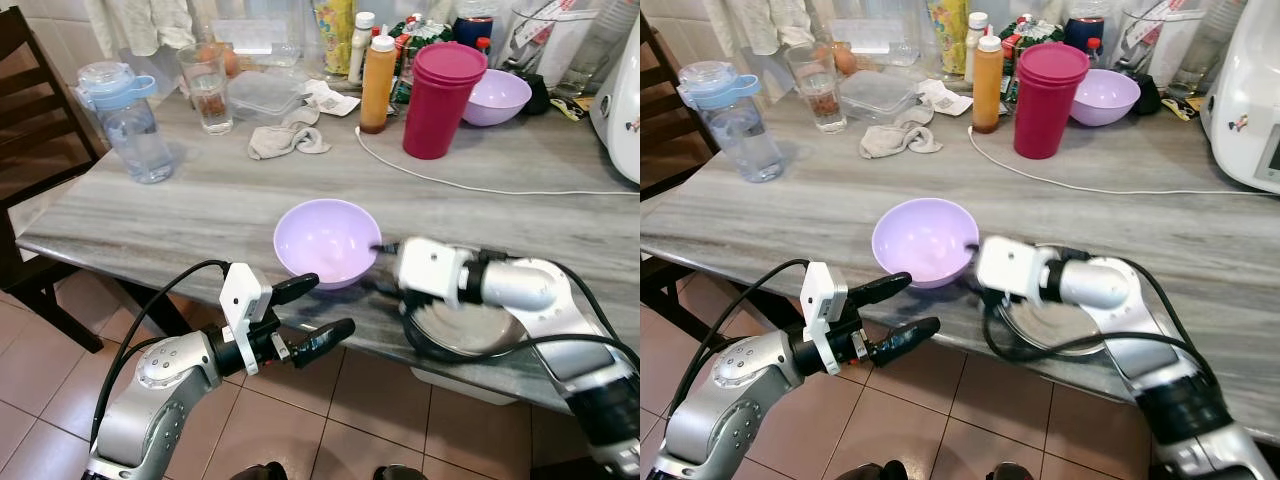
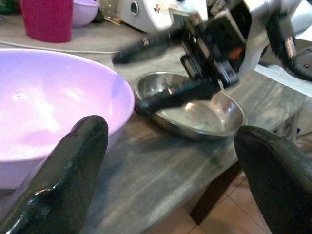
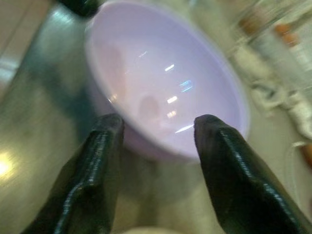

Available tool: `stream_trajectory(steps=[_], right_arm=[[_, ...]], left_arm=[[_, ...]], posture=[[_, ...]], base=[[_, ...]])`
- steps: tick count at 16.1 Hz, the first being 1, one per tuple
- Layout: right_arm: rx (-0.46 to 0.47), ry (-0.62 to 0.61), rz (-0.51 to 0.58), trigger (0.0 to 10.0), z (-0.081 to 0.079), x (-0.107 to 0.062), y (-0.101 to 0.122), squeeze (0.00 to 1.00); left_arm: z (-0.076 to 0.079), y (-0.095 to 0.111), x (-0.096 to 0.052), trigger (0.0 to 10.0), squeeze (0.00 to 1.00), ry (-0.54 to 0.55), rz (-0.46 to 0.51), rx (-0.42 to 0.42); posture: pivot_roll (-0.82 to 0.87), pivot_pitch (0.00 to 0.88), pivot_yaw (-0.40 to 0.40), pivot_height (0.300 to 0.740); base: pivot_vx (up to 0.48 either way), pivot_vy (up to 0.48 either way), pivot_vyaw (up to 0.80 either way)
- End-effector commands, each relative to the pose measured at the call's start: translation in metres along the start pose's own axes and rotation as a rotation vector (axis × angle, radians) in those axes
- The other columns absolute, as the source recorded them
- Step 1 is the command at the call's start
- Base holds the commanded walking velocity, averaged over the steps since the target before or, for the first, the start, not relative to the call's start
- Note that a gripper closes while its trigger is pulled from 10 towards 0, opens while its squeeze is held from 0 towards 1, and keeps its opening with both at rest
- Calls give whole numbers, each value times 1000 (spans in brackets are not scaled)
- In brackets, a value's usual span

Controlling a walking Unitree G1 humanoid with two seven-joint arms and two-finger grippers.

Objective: Setting the table

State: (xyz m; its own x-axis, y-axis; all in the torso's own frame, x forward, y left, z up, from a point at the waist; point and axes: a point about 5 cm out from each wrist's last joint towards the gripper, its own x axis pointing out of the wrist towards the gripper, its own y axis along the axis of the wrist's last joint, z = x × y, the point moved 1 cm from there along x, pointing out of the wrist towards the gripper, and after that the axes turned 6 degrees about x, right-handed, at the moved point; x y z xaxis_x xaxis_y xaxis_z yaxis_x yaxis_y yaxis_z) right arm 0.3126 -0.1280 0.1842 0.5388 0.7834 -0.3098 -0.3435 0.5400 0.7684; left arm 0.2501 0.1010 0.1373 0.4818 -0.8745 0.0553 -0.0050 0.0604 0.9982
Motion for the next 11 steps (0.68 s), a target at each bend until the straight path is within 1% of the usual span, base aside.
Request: stream_trajectory(steps=[1,4,5,7,8,9,11], right_arm=[[-23,-50,34,10000,9,-2,9,1000],[23,-156,103,10000,15,-1,18,1000],[27,-226,125,10000,18,-3,21,1000],[91,-361,176,10000,24,-8,25,1000],[123,-403,178,10000,24,-11,24,1000],[123,-403,178,10000,24,-11,24,1000],[155,-471,157,10000,21,-17,22,1000]], left_arm=[[-3,1,-1,10000,0,13,-6,20],[-7,3,1,10000,0,22,-1,24],[-6,3,1,10000,0,25,1,25],[-6,4,2,10000,0,26,5,26],[-6,4,2,10000,0,27,8,24],[-6,4,2,10000,0,27,8,24],[-6,4,3,10000,0,21,7,23]], posture=[[-208,139,58,740],[-207,140,61,740],[-209,141,63,740],[-215,143,66,740],[-219,145,68,740],[-219,145,68,740],[-230,145,70,740]], base=[[0,0,0],[0,0,0],[0,0,0],[0,0,0],[0,0,0],[0,0,0],[0,0,0]])
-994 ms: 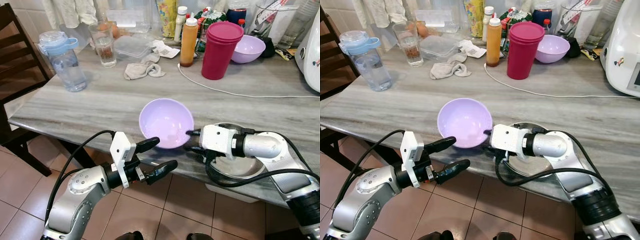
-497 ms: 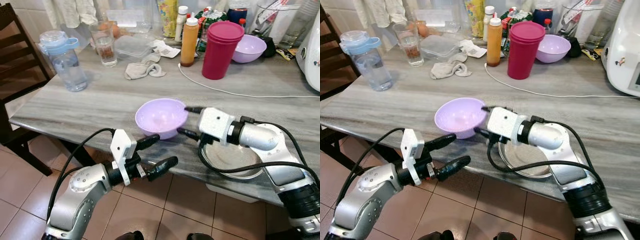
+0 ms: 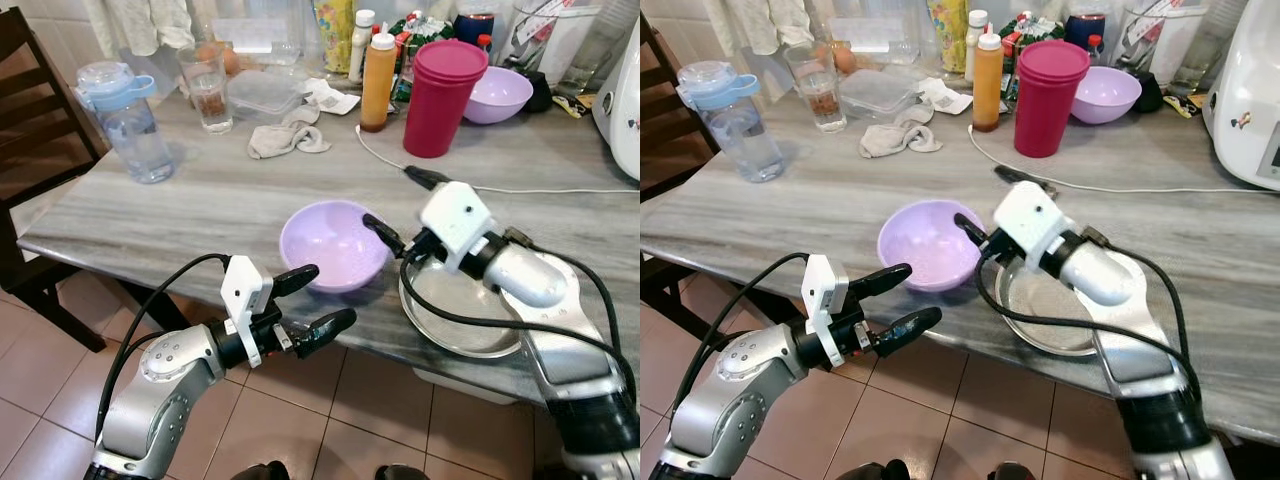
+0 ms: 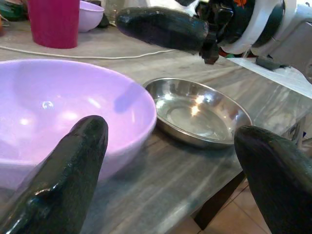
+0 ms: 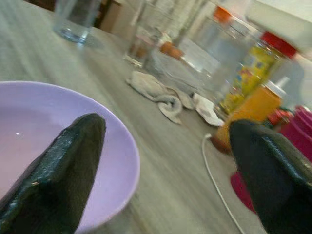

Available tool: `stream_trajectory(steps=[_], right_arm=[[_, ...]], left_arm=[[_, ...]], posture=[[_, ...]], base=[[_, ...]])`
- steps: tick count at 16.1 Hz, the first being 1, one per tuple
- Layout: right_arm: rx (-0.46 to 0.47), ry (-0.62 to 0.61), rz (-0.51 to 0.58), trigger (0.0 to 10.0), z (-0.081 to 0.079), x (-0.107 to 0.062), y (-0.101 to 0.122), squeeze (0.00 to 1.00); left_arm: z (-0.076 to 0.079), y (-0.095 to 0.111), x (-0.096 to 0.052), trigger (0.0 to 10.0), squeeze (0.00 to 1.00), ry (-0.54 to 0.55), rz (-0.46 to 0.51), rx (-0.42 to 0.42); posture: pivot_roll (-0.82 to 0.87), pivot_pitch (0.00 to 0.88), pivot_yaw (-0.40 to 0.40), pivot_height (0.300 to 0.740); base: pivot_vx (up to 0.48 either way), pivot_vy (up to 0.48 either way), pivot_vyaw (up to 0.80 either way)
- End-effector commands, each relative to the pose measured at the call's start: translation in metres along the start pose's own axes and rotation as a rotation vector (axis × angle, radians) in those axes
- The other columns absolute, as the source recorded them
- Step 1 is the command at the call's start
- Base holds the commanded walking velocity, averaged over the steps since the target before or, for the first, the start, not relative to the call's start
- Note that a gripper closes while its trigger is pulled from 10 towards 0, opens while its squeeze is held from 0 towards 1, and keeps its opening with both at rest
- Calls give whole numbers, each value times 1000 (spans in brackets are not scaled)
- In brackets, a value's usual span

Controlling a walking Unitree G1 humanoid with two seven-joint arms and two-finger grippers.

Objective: Setting the table

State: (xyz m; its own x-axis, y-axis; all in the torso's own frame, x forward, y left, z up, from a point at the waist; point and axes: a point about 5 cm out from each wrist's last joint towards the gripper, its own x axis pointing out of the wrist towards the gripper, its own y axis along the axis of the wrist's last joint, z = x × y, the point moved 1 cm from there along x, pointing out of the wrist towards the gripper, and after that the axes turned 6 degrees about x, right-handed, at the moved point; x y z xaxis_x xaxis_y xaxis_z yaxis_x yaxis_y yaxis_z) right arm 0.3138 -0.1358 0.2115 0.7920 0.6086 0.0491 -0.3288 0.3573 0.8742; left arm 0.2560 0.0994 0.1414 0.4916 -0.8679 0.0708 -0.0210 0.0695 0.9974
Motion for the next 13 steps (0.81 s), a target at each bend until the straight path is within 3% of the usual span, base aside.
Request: stream_trajectory(steps=[1,6,13], right_arm=[[-18,-60,-42,10000,4,-6,1,1000],[7,-192,-206,10000,5,-32,-7,1000],[61,-201,-425,10000,9,-58,-20,1000]], left_arm=[[-2,0,-1,10000,0,7,-11,15],[-17,11,-1,10000,0,52,22,32],[-37,17,-6,10000,0,104,33,31]], posture=[[-231,145,70,740],[-257,145,74,740],[-293,149,97,740]], base=[[0,0,0],[0,0,0],[0,0,0]])
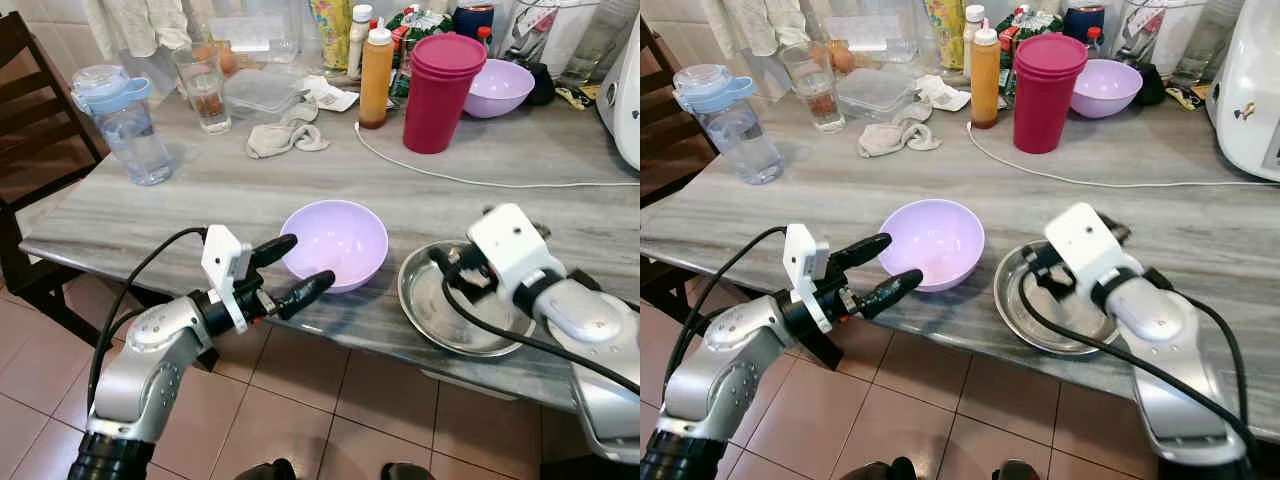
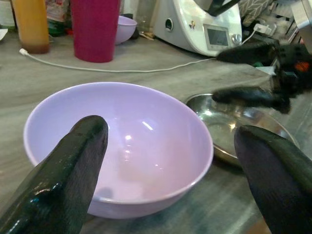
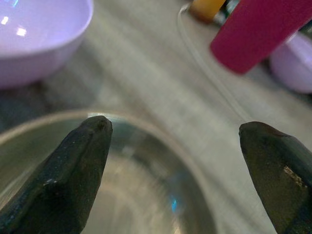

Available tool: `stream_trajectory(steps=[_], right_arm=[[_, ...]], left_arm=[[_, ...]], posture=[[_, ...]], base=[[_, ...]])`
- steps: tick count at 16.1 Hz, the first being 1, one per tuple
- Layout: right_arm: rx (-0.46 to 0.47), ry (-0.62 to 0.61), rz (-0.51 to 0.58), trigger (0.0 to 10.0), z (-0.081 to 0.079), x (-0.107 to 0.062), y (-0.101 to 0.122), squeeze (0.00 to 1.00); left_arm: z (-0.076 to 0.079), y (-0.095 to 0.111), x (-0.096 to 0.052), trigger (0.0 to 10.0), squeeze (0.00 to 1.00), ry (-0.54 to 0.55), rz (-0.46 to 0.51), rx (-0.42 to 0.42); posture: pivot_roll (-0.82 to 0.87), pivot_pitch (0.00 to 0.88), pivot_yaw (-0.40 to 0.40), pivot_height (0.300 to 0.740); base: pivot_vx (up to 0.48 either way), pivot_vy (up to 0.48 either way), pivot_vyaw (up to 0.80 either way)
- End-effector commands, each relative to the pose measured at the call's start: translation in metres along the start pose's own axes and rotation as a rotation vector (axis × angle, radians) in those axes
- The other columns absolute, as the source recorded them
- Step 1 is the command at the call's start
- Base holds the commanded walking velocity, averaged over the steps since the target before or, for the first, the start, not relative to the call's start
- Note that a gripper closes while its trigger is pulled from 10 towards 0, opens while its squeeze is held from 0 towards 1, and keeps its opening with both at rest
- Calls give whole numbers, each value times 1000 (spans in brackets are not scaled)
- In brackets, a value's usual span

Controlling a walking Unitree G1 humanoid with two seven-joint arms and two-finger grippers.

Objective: Setting the table

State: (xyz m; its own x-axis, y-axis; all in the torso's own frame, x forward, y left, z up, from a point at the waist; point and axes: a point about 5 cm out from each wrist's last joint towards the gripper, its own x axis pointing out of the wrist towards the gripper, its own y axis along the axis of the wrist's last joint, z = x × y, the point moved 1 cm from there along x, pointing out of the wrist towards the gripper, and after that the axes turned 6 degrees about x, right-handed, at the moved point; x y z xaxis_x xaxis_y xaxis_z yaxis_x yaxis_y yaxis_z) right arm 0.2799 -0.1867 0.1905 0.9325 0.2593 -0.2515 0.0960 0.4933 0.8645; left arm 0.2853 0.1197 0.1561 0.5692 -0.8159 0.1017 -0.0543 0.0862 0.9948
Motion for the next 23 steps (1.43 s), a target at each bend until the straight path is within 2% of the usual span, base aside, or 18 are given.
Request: stream_trajectory(steps=[1,5,9,13,15,23], right_arm=[[-1,10,-18,10000,-2,-4,0,1000],[14,89,-116,10000,-14,-10,-13,1000],[53,135,-149,10000,-24,-4,-20,1000],[76,152,-187,10000,-30,5,-32,1000],[82,158,-200,10000,-33,9,-38,1000],[146,134,-153,10000,-40,26,-36,996]], left_arm=[[-6,3,-4,10000,0,13,1,12],[-12,6,-6,10000,0,21,3,14],[-14,6,-11,10000,0,27,-6,15],[-14,-1,-31,10000,0,12,-71,10],[-15,-4,-35,10000,0,12,-90,14],[-16,-2,-37,10000,0,21,-92,20]], posture=[[-295,151,100,740],[-288,155,103,740],[-272,158,92,740],[-243,165,71,740],[-237,167,67,740],[-226,167,73,740]], base=[[0,0,0],[0,0,0],[0,0,0],[0,0,0],[0,0,0],[0,0,0]])
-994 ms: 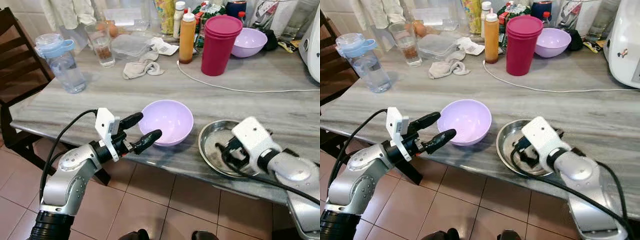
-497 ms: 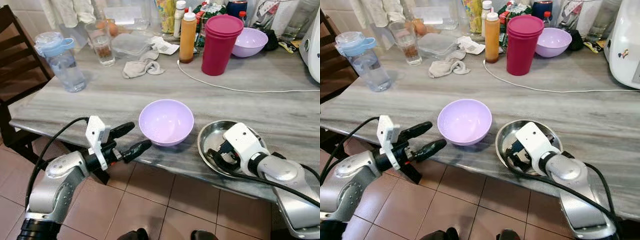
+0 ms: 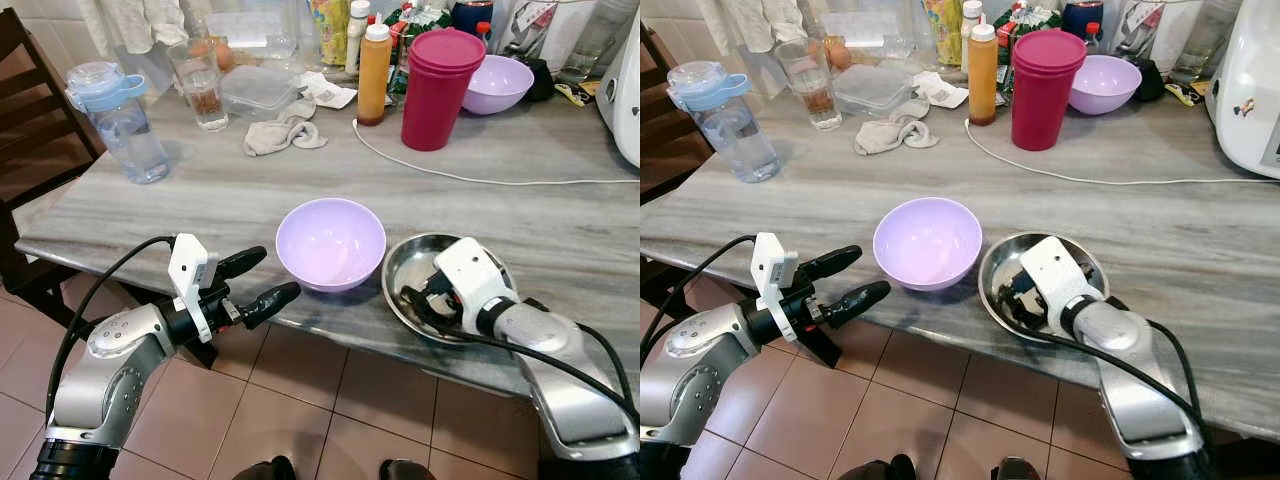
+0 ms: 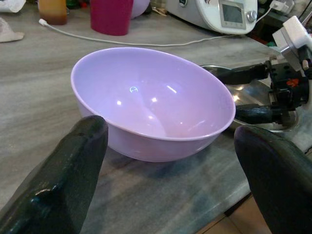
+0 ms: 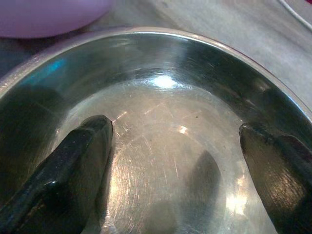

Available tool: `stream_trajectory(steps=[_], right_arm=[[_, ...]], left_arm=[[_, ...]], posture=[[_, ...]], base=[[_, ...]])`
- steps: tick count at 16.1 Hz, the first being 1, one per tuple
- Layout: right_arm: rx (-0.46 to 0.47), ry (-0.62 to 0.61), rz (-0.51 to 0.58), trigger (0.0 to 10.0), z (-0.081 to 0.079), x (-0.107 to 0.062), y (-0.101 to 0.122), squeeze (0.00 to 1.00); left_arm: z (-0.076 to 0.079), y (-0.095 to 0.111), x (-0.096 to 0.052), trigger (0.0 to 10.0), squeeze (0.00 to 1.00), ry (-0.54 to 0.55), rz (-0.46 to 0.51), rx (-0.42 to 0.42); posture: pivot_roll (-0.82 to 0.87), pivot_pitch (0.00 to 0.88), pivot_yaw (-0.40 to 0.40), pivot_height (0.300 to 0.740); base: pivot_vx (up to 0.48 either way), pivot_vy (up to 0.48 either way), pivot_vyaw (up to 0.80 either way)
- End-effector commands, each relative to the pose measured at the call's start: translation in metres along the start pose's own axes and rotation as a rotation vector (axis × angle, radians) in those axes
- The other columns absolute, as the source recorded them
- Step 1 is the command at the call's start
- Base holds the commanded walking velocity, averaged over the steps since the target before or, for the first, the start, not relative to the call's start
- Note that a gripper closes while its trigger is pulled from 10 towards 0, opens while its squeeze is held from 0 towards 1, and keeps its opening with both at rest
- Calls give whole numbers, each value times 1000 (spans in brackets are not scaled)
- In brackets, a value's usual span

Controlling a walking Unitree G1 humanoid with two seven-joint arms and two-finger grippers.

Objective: Setting the table

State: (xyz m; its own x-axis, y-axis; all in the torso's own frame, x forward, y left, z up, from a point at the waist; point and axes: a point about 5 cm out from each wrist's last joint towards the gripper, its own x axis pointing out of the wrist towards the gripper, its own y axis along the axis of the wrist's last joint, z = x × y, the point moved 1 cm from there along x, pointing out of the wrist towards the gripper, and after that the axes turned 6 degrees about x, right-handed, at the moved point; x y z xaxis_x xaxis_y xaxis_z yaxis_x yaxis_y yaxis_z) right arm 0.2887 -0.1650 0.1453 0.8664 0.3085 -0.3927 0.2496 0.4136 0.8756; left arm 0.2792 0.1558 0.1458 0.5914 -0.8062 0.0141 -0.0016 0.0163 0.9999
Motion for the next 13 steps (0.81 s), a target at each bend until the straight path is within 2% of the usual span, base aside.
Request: stream_trajectory(steps=[1,4,9,13], right_arm=[[16,-2,-18,10000,-3,7,-6,996],[43,6,10,10000,-7,16,-2,973],[55,30,33,10000,-13,21,2,941],[38,-69,86,10000,2,10,6,914]], left_arm=[[0,4,-2,10000,0,-6,-4,24],[2,4,-1,10000,0,-14,-4,24],[3,4,0,10000,0,-13,-1,26],[-2,5,1,10000,0,23,7,41]], posture=[[-225,167,75,740],[-219,169,76,740],[-218,168,74,740],[-223,166,71,740]], base=[[0,0,0],[0,0,0],[0,0,0],[0,0,0]])
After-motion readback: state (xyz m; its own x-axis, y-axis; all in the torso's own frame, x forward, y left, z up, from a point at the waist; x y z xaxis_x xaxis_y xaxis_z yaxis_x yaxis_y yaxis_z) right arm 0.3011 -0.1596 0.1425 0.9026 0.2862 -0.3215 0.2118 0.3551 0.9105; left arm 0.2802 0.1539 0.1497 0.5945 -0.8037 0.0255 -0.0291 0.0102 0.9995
